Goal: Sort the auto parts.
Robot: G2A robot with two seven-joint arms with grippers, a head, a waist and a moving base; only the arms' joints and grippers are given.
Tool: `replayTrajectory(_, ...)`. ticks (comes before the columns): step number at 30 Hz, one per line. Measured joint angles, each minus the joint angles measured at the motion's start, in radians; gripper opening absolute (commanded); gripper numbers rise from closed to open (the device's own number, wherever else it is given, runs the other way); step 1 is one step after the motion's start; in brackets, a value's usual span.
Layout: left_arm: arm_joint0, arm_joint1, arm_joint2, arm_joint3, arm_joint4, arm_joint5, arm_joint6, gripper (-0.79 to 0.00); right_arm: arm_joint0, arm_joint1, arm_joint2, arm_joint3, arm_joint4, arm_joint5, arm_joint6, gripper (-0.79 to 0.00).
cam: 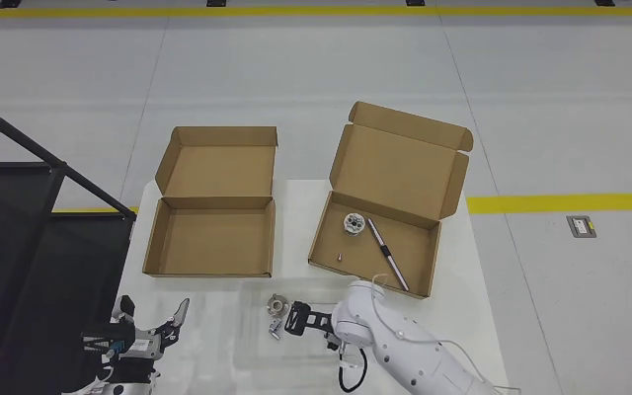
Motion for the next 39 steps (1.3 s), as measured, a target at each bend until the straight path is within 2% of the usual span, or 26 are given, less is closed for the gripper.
replayTrajectory(5,0.0,0.0,0.0,0.0,0.0,0.0,0.0,0.0,0.012,-0.008,-0.01,0.028,0.001,0.005,0.001,-0.665)
replayTrajectory(6,0.0,0.0,0.0,0.0,0.0,0.0,0.0,0.0,0.014,-0.011,-0.012,0.033,0.002,0.006,0.001,-0.677)
replayTrajectory(8,0.0,0.0,0.0,0.0,0.0,0.0,0.0,0.0,0.018,-0.013,-0.015,0.04,0.003,0.007,0.0,-0.767)
replayTrajectory(9,0.0,0.0,0.0,0.0,0.0,0.0,0.0,0.0,0.02,-0.015,-0.016,0.044,0.004,0.008,0.0,-0.785)
replayTrajectory(17,0.0,0.0,0.0,0.0,0.0,0.0,0.0,0.0,0.021,-0.008,0.016,-0.003,0.006,-0.002,-0.023,-0.785)
replayTrajectory(23,0.0,0.0,0.0,0.0,0.0,0.0,0.0,0.0,-0.004,0.022,0.105,-0.138,-0.004,-0.01,-0.068,-0.785)
replayTrajectory(27,0.0,0.0,0.0,0.0,0.0,0.0,0.0,0.0,-0.045,0.047,0.226,-0.264,-0.001,0.075,-0.153,-0.785)
replayTrajectory(31,0.0,0.0,0.0,0.0,0.0,0.0,0.0,0.0,-0.059,0.057,0.312,-0.298,0.002,0.167,-0.218,-0.785)
replayTrajectory(35,0.0,0.0,0.0,0.0,0.0,0.0,0.0,0.0,-0.023,0.049,0.331,-0.213,-0.024,0.282,-0.255,-0.785)
replayTrajectory(39,0.0,0.0,0.0,0.0,0.0,0.0,0.0,0.0,0.05,0.028,0.307,-0.049,-0.019,0.361,-0.282,-0.785)
